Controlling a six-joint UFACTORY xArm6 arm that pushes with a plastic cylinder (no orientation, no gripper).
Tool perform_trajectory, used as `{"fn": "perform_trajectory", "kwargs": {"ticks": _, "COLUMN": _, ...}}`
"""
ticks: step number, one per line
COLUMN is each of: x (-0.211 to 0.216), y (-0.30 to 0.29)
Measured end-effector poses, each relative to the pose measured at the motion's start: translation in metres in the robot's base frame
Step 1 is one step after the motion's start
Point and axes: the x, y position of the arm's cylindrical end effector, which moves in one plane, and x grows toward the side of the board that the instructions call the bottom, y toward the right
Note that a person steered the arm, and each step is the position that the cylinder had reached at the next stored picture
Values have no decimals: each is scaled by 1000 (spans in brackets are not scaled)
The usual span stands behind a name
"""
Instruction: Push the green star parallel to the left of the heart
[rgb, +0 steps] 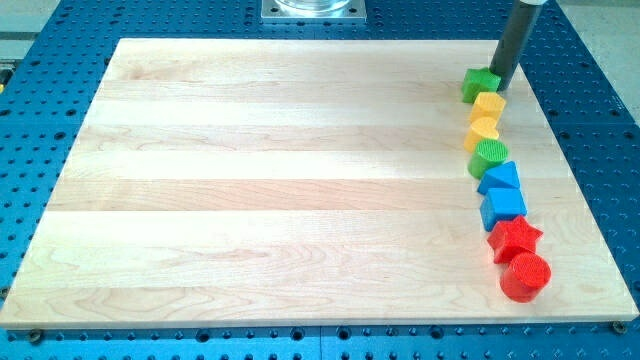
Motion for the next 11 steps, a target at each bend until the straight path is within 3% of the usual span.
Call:
{"fn": "perform_trajectory", "kwargs": {"ticks": 1, "x": -5, "y": -7}}
{"fn": "perform_trajectory", "kwargs": {"ticks": 3, "x": 11, "y": -168}}
{"fn": "perform_trajectory", "kwargs": {"ticks": 4, "x": 5, "y": -180}}
{"fn": "perform_trajectory", "kwargs": {"ticks": 5, "x": -42, "y": -144}}
{"fn": "perform_trajectory", "kwargs": {"ticks": 6, "x": -45, "y": -62}}
{"fn": "perform_trajectory", "kwargs": {"ticks": 8, "x": -8, "y": -34}}
{"fn": "perform_trajectory", "kwargs": {"ticks": 9, "x": 13, "y": -40}}
{"fn": "perform_trajectory", "kwargs": {"ticks": 10, "x": 45, "y": -128}}
{"fn": "perform_trajectory", "kwargs": {"ticks": 11, "x": 46, "y": -152}}
